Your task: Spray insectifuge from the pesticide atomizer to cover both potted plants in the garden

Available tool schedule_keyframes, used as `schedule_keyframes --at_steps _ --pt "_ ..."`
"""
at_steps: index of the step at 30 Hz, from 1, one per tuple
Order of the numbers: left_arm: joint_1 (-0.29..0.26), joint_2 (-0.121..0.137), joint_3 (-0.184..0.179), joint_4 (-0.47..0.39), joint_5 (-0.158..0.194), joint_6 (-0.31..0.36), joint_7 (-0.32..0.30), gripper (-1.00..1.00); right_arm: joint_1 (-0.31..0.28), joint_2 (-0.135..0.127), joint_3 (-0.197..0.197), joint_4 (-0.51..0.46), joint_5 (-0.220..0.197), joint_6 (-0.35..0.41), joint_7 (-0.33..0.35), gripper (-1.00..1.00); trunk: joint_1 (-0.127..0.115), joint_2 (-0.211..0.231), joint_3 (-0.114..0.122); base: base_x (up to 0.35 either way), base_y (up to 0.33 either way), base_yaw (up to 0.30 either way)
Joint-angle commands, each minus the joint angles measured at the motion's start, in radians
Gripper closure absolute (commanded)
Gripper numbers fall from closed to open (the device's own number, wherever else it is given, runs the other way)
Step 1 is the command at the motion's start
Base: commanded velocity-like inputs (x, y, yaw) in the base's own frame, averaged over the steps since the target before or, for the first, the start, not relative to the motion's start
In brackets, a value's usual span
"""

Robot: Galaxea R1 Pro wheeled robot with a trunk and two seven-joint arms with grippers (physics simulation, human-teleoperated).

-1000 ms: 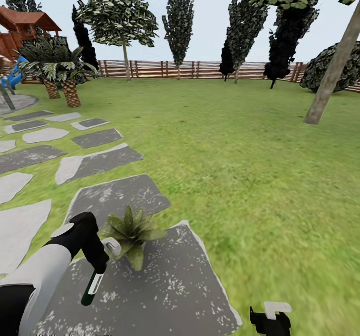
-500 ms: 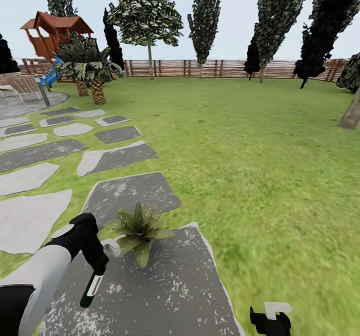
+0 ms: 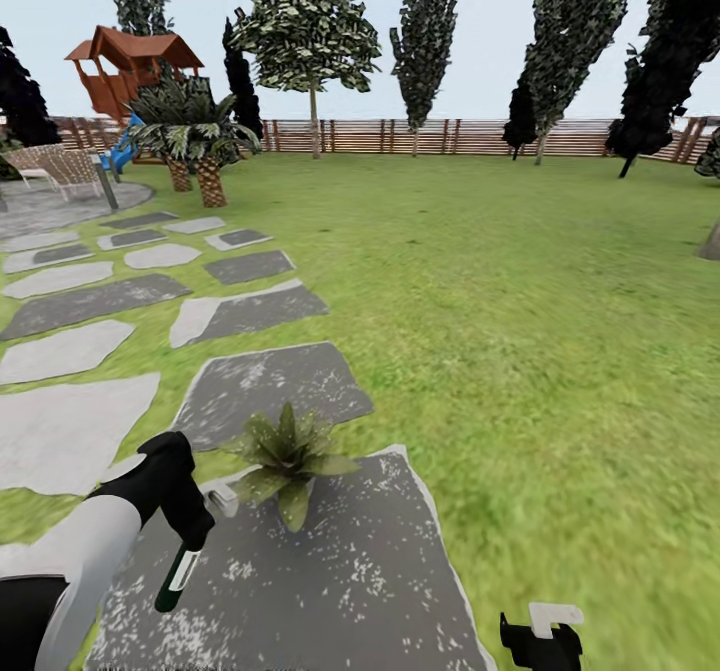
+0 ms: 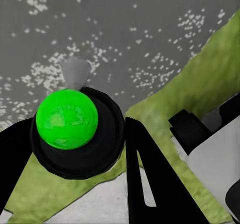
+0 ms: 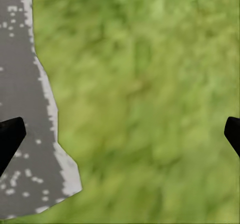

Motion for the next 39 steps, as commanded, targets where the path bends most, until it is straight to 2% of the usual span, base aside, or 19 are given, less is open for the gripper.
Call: schedule_keyframes --at_steps 1,6,19,30,39 --pt "0.0 0.0 -0.002 -0.002 -0.004 0.01 -0.006 1.0 -0.001 0.0 -0.006 0.001 0.011 -0.003 -0.004 -1.0 0.0 0.0 -0.001 0.0 0.0 0.269" --pt "0.0 -0.001 -0.002 -0.001 -0.003 0.01 -0.003 1.0 -0.001 0.0 -0.006 0.001 0.011 -0.003 -0.004 -1.0 0.0 0.0 -0.001 0.022 -0.121 0.19" --pt "-0.002 -0.001 -0.006 -0.013 -0.003 0.012 -0.009 1.0 -0.001 0.0 -0.006 0.001 0.011 -0.003 -0.004 -1.0 0.0 0.0 -0.001 0.063 -0.259 0.028" --pt "-0.047 -0.006 -0.011 -0.019 -0.013 0.015 -0.053 1.0 -0.001 0.0 -0.007 0.001 0.012 -0.003 -0.004 -1.0 0.0 0.0 -0.001 0.015 -0.273 0.265" --pt "-0.066 -0.017 -0.012 -0.02 -0.015 0.014 -0.053 1.0 -0.001 -0.004 -0.008 0.001 0.012 -0.004 -0.004 -1.0 0.0 0.0 -0.001 0.23 -0.193 0.027"
